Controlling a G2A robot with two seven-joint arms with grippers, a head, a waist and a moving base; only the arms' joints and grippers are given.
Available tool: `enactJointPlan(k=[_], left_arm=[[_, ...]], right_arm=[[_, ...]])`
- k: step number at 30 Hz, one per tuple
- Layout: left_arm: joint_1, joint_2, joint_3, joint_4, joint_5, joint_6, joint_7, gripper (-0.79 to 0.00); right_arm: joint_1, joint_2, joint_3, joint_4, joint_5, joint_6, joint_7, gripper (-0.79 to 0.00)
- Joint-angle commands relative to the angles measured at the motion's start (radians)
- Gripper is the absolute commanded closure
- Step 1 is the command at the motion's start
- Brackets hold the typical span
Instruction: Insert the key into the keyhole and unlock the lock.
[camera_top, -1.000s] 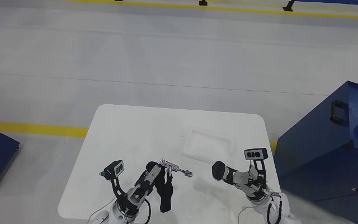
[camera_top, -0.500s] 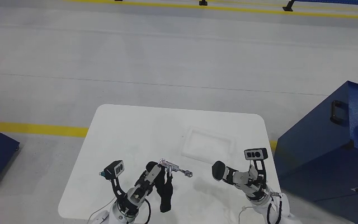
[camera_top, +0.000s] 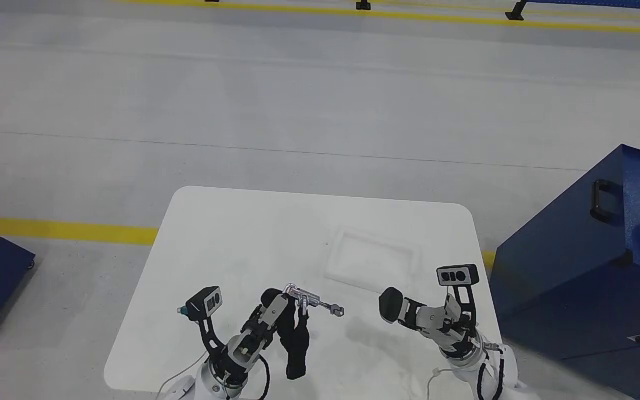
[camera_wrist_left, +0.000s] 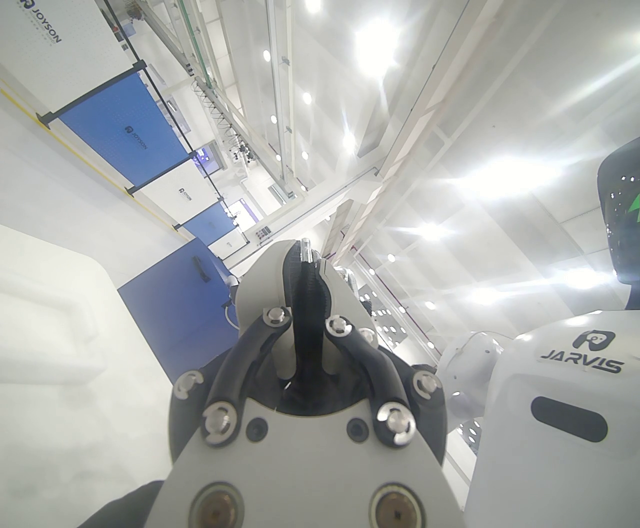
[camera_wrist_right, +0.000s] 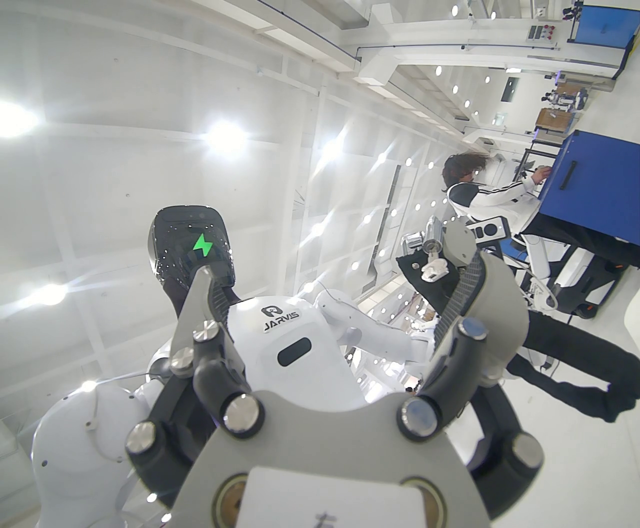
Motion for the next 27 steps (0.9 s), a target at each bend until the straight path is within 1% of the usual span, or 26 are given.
enactJointPlan(k=[1,3,5,7,9,15,20,22,27], left_arm=[[-0.004,0.0,-0.006,-0.001,0.013,0.011,-0.005,0.0],[-0.004,-0.003,-0.025,-0.006,0.055,0.032,0.0,0.0],[-0.004,-0.007,-0.05,-0.01,0.145,0.068,0.032,0.0],[0.001,-0.014,-0.057,-0.01,0.206,0.09,0.078,0.0],[-0.008,-0.019,-0.076,-0.001,0.325,0.126,0.111,0.0],[-0.018,-0.037,-0.102,0.014,0.658,0.231,0.278,0.0],[-0.034,-0.047,-0.114,0.036,0.946,0.353,0.402,0.0],[-0.038,-0.051,-0.107,0.046,1.044,0.4,0.445,0.0],[-0.068,-0.06,-0.089,0.086,1.279,0.543,0.494,0.0]], right_arm=[[0.0,0.0,0.0,0.0,0.0,0.0,0.0,-0.785],[0.0,0.0,0.0,0.0,0.0,0.0,0.0,-0.785],[0.0,0.0,0.0,0.0,0.0,0.0,0.0,-0.785],[0.0,0.0,0.0,0.0,0.0,0.0,0.0,-0.785],[0.0,0.0,0.0,0.0,0.0,0.0,0.0,-0.785],[0.0,0.0,0.0,0.0,0.0,0.0,0.0,-0.785],[0.0,0.0,0.0,0.0,0.0,0.0,0.0,-0.785],[0.0,0.0,0.0,0.0,0.0,0.0,0.0,-0.785],[0.0,0.0,0.0,0.0,0.0,0.0,0.0,-0.785]])
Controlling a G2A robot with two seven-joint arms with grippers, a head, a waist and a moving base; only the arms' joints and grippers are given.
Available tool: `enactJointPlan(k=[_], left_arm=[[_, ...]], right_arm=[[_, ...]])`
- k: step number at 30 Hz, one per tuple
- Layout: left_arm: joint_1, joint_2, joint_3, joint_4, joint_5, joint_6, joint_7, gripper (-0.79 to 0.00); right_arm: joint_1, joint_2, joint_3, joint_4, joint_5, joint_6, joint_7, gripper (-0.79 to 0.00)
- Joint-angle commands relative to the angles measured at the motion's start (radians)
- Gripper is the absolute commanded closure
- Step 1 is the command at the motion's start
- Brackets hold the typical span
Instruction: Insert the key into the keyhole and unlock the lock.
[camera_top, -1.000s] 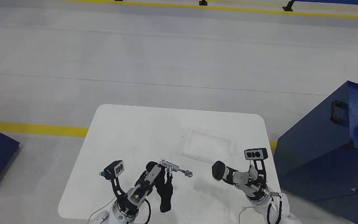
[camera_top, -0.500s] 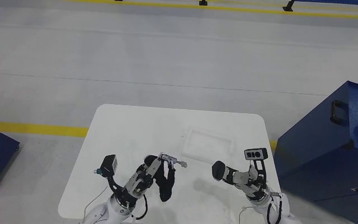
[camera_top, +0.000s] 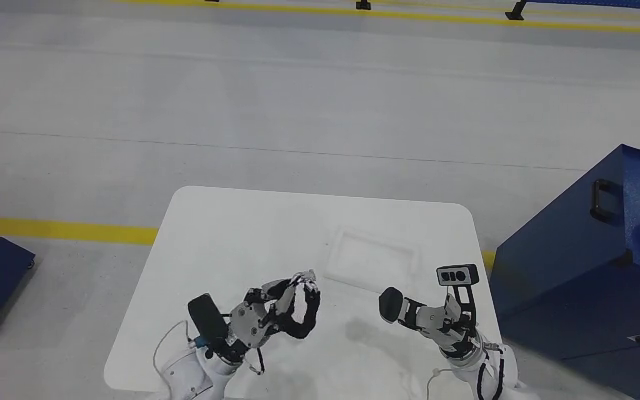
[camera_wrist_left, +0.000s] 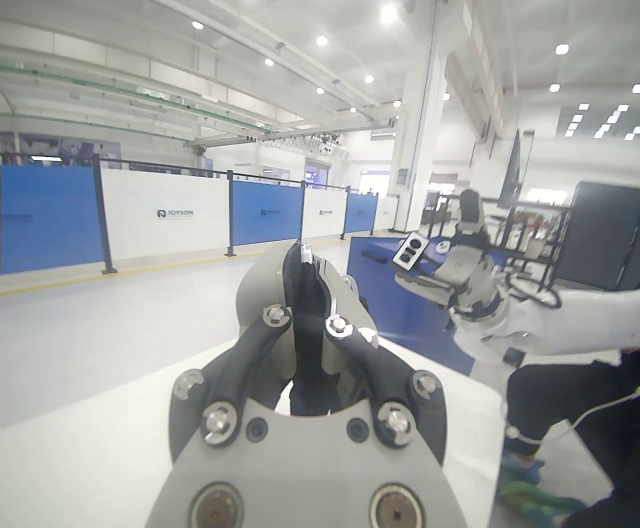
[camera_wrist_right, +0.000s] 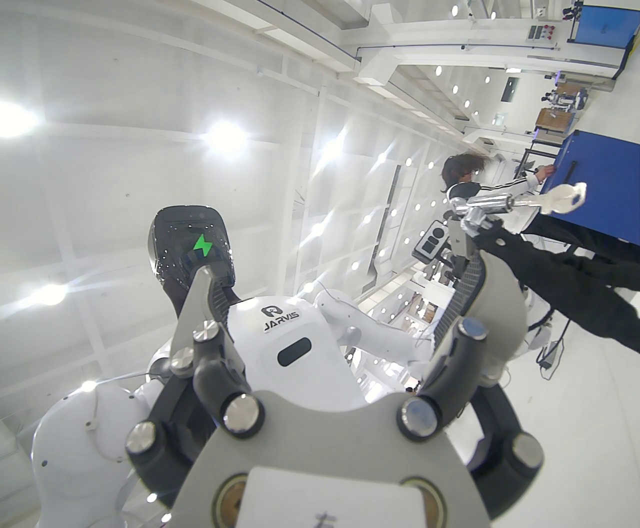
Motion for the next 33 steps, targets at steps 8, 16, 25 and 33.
enactJointPlan(k=[8,16,25,33], left_arm=[[-0.061,-0.022,0.053,0.076,0.382,0.298,0.04,0.0],[-0.098,-0.048,0.081,0.128,0.372,0.399,0.053,0.0],[-0.072,-0.063,0.025,0.061,0.071,0.316,0.077,0.0],[-0.005,-0.071,-0.019,-0.035,-0.219,0.185,0.048,0.0]], right_arm=[[0.0,0.0,0.0,0.0,0.0,0.0,0.0,-0.785],[0.0,0.0,0.0,0.0,0.0,0.0,0.0,-0.785],[0.0,0.0,0.0,0.0,0.0,0.0,0.0,-0.785],[0.0,0.0,0.0,0.0,0.0,0.0,0.0,-0.785]])
